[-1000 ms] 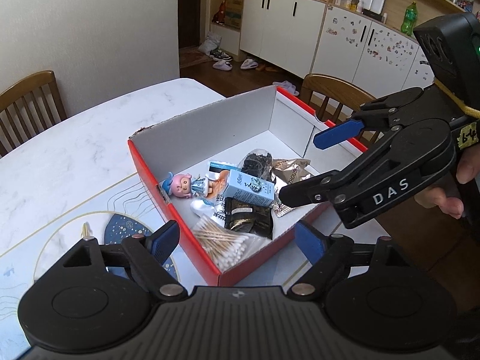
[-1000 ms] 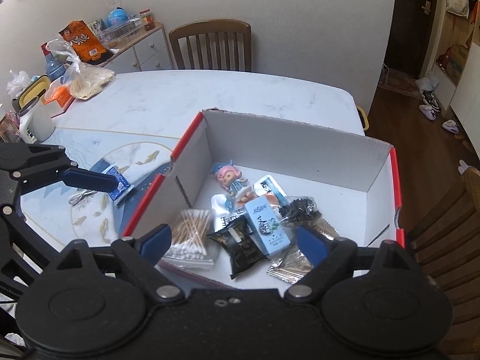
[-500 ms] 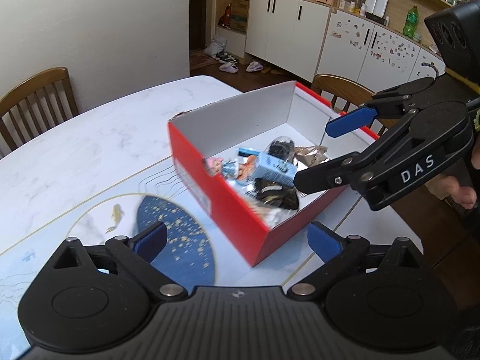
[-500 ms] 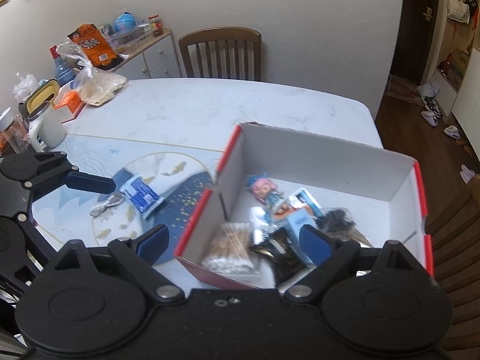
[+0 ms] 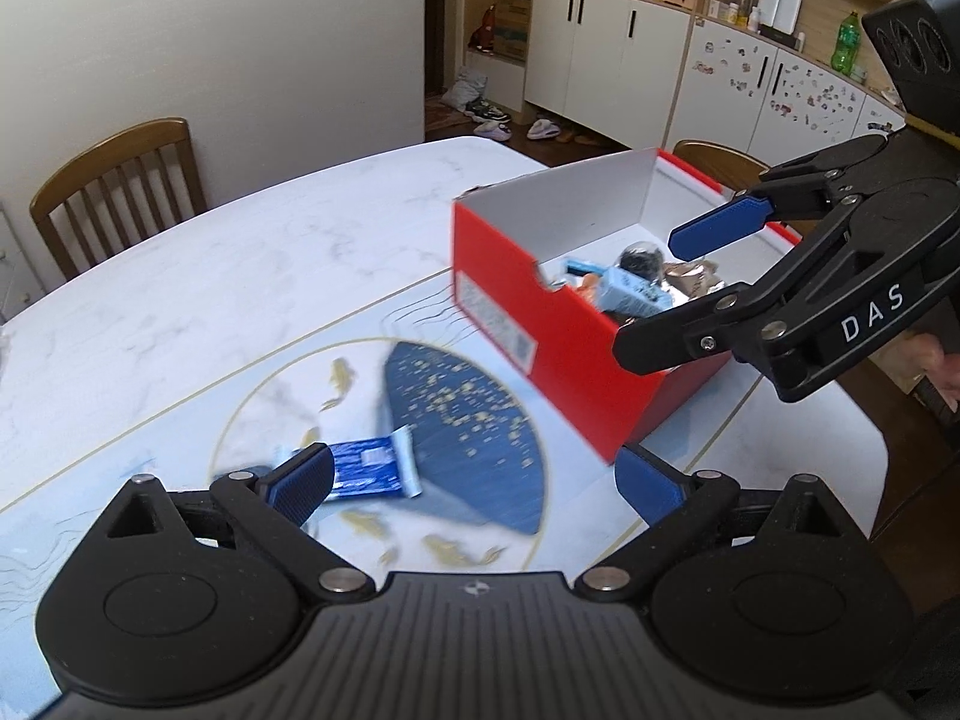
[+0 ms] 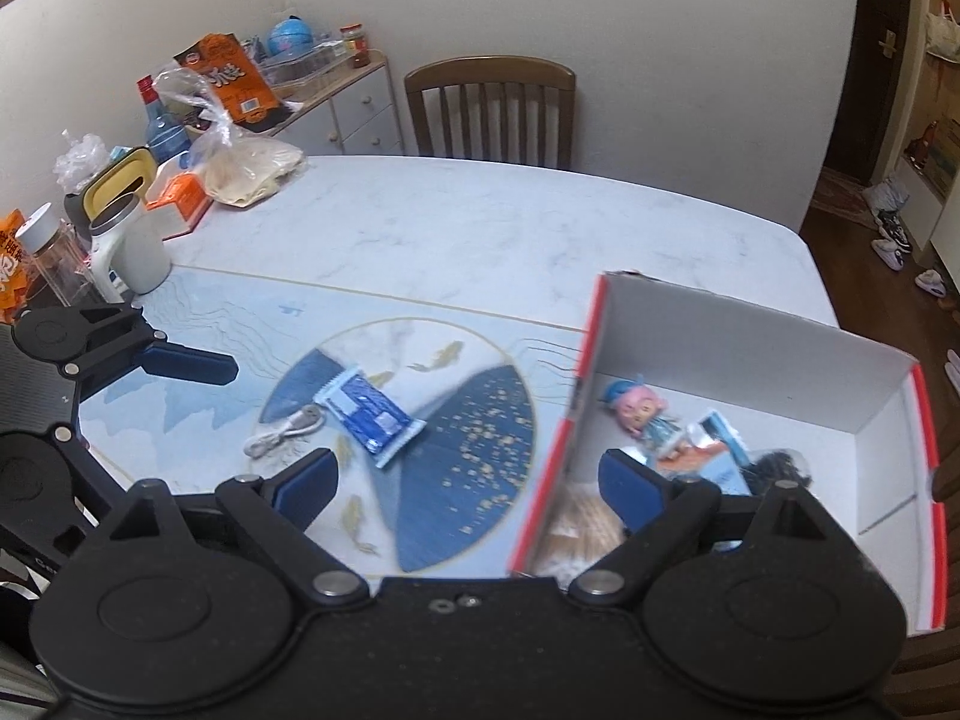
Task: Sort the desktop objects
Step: 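Withdraw both tools from the shoebox toward the snack bar and cable, then grasp the white cable with left tool while right tool grasps blue snack bar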
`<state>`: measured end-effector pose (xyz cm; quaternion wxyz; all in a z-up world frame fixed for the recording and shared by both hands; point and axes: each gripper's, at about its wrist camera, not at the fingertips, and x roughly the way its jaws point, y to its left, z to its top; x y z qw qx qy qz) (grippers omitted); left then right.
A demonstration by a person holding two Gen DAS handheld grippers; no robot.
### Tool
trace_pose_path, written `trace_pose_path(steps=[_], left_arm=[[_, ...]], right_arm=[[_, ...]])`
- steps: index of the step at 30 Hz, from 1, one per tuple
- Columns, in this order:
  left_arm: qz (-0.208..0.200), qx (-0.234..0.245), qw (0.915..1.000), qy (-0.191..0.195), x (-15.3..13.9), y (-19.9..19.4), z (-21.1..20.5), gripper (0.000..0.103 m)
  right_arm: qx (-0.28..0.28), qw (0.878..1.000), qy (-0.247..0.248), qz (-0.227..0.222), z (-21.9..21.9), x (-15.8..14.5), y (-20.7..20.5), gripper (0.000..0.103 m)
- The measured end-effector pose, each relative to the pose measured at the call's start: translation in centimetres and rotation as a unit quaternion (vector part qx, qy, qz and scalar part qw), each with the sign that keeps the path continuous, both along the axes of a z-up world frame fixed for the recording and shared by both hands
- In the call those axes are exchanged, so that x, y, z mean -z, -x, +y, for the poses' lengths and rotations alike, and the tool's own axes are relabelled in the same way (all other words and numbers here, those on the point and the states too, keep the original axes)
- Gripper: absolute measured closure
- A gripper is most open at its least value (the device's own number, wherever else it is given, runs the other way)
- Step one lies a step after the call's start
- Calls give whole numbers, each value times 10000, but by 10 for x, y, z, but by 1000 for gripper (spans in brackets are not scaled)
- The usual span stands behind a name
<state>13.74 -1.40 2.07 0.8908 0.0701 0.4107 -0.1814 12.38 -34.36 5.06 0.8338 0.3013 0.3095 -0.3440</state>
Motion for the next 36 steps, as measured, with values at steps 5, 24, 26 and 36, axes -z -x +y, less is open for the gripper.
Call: trace_pose_path(steps=[5, 24, 26, 36], left_arm=[[-2, -74, 10000, -30, 2, 6, 21, 3], [49, -599, 9982, 15, 21, 18, 79, 3], [8, -685, 9976, -59, 24, 19, 83, 3], [150, -964, 9952, 40, 48, 15, 103, 3]], right_arm=[[-90, 10000, 8, 7, 5, -2, -22, 9], [-622, 9975, 113, 322, 9, 11, -88, 9], [-687, 9969, 111, 364, 8, 14, -94, 9], [-1016, 9927, 119, 636, 3, 34, -121, 10]])
